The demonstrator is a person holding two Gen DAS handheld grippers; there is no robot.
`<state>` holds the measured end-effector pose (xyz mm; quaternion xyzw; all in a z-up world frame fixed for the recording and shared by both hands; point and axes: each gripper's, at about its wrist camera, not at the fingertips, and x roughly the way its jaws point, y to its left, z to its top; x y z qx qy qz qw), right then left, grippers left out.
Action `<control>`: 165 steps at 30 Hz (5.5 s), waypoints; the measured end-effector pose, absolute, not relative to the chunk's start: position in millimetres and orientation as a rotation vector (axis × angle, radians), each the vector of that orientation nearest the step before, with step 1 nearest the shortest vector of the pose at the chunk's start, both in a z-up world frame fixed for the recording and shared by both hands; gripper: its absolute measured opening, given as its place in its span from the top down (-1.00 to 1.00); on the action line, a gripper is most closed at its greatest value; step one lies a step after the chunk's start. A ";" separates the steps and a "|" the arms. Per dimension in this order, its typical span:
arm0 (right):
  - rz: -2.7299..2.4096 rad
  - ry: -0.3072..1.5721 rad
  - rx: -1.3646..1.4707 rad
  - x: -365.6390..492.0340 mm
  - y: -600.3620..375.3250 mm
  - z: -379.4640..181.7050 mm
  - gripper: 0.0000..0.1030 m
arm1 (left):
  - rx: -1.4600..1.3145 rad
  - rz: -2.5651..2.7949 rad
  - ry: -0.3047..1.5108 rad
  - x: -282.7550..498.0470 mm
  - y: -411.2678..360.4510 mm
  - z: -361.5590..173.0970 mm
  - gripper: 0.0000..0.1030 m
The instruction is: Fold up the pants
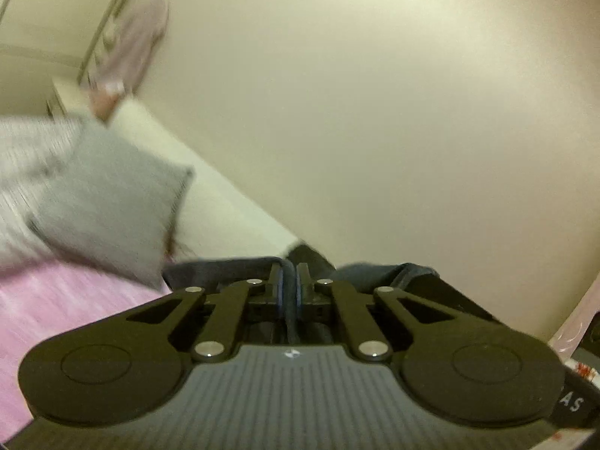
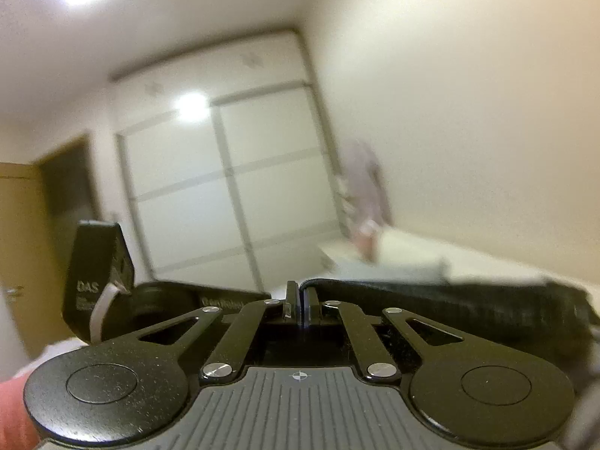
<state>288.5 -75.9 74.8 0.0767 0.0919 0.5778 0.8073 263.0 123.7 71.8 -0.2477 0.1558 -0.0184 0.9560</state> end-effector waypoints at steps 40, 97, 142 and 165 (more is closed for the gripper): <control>1.519 1.086 -0.555 16.1 -45.1 -105.8 -0.01 | -0.798 1.093 0.790 -249.6 38.8 -60.7 0.15; 1.001 1.174 -0.442 19.9 149.1 -169.5 -0.07 | -0.775 1.005 0.923 -338.1 320.3 -173.3 0.05; 0.386 1.505 0.002 186.7 29.3 -269.4 1.00 | -1.102 0.654 1.094 -169.2 521.6 -395.7 0.10; 0.914 1.085 0.282 150.1 59.7 -115.5 1.00 | -0.829 0.905 0.562 -251.6 463.2 -155.5 0.91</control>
